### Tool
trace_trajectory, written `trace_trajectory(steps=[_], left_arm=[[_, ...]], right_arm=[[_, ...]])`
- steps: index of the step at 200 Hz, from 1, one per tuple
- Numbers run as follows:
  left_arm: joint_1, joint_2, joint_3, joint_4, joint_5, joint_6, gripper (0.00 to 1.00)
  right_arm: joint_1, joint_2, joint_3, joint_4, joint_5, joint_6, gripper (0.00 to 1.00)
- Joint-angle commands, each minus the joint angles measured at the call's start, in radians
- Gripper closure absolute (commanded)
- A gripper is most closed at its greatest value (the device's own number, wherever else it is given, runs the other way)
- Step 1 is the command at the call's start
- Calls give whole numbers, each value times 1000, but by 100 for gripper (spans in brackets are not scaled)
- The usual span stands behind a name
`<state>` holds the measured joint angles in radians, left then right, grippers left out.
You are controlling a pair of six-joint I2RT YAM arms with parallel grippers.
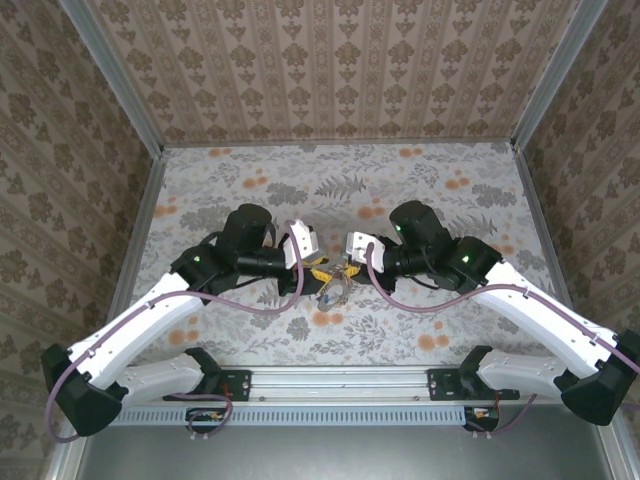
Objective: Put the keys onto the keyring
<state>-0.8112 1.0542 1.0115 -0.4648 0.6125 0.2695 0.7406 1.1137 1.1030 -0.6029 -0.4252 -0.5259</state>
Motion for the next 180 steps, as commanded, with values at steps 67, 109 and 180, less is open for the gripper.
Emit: trace_trajectory(steps=[67,109,180], left_arm=[[-4,70,65,-1,138,57,75],[-7,95,74,-6,116,61,73],[-18,142,121,-60,66,88,100]], right_arm=[[9,-12,-8,16,-40,-29,100],[12,-12,-8,20,-50,-30,100],[15,-18,-13,31,-58,-26,100]])
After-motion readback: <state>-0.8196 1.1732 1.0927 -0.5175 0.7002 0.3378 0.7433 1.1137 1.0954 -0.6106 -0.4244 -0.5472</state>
